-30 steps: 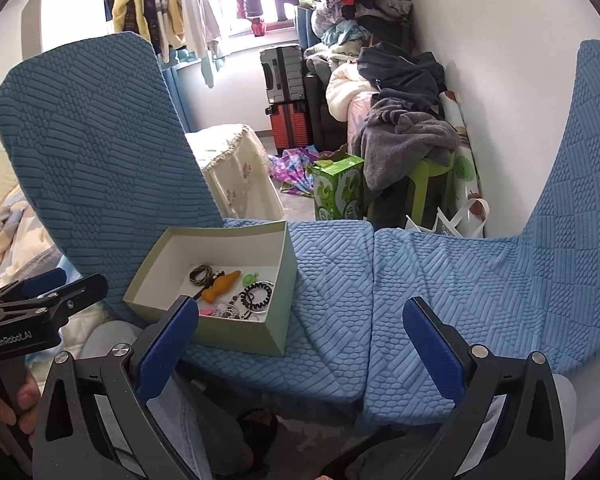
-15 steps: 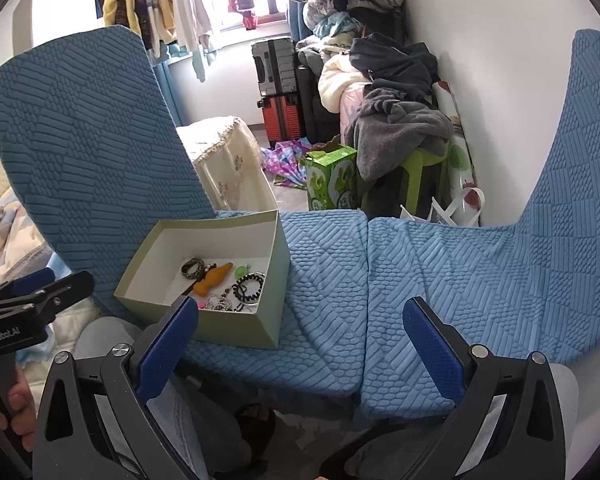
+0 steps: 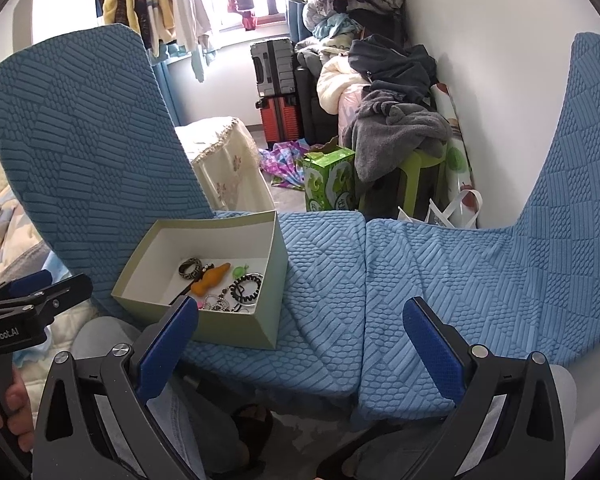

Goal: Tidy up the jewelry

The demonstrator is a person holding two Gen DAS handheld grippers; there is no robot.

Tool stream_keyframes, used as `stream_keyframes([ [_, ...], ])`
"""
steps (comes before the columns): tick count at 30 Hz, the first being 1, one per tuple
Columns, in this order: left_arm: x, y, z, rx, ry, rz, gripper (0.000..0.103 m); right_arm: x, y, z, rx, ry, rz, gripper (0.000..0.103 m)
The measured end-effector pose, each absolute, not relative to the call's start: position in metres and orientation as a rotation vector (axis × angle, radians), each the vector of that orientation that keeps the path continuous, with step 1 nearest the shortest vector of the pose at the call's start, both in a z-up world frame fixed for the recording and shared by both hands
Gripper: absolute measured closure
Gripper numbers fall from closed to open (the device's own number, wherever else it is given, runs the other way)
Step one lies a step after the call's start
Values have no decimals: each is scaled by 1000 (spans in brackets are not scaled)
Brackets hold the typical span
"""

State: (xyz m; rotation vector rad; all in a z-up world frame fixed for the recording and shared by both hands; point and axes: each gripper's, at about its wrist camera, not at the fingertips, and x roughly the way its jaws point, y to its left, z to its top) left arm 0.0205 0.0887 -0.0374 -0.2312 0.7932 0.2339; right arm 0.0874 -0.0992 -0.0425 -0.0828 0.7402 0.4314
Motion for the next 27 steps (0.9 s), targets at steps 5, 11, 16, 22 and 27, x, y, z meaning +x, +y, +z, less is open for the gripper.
stream_keyframes([
  [5,20,88,-37,-232,797,229,0,88,-100,-43,-86,741,435,0],
  [11,21,86,-37,-232,804,232,0,89,-100,-46,-90,752,433,0],
  [16,22,86,-39,-235,808,228,0,89,-100,-47,-94,750,432,0],
  [22,25,84,-42,-213,823,221,0,90,-101,-48,-96,753,434,0],
  [27,24,84,-43,-219,823,223,0,91,-101,-48,-95,754,433,0],
])
